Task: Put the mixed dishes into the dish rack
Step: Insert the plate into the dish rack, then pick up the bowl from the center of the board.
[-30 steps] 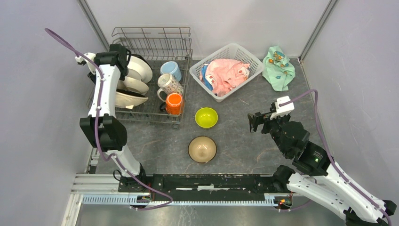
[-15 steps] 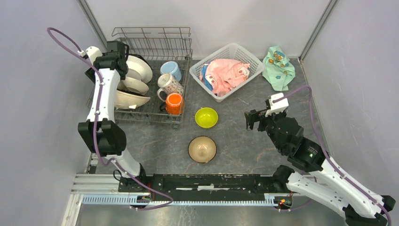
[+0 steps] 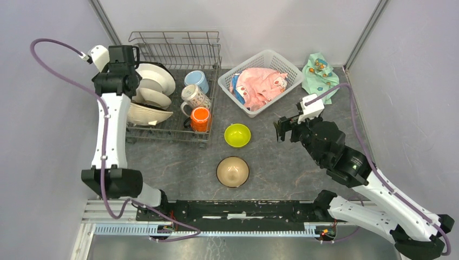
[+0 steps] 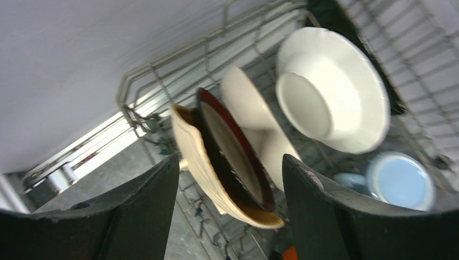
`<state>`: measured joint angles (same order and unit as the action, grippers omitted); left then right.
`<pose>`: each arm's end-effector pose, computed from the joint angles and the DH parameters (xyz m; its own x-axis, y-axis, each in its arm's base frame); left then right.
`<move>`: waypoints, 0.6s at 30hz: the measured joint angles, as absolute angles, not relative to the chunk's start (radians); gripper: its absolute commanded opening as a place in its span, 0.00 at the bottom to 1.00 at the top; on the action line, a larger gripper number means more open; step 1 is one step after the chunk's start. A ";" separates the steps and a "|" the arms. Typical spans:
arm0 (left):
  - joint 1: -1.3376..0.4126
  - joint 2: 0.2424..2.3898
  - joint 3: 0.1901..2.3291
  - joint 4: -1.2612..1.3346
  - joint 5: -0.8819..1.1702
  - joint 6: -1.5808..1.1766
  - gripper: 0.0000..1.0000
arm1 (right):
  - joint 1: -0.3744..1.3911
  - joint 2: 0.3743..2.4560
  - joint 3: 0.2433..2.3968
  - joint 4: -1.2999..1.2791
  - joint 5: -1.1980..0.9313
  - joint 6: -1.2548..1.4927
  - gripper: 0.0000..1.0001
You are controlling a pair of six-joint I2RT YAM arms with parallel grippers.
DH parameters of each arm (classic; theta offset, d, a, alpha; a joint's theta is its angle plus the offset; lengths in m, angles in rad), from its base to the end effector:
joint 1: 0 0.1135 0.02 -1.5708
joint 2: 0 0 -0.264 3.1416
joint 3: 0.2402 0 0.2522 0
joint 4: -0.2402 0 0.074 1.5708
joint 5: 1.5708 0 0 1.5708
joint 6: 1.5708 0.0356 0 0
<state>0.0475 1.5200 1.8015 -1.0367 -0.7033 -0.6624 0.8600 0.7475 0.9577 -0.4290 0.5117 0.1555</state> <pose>0.2975 0.0372 0.4335 -0.2283 -0.4805 -0.8468 -0.8205 0.5631 -0.0983 0.1150 0.1068 0.3800 -0.1939 -0.0183 -0.9808 -0.3228 0.9454 0.0462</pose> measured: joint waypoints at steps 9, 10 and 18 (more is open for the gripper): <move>-0.188 1.449 1.708 -0.937 -0.518 -0.574 0.77 | 0.860 0.849 1.064 -0.442 0.488 0.094 0.98; -0.215 1.450 1.672 -0.925 -0.500 -0.569 0.78 | 0.860 0.862 1.077 -0.445 0.490 0.089 0.98; -0.231 1.452 1.436 -0.863 -0.421 -0.539 0.79 | 0.860 0.922 1.139 -0.450 0.480 0.100 0.98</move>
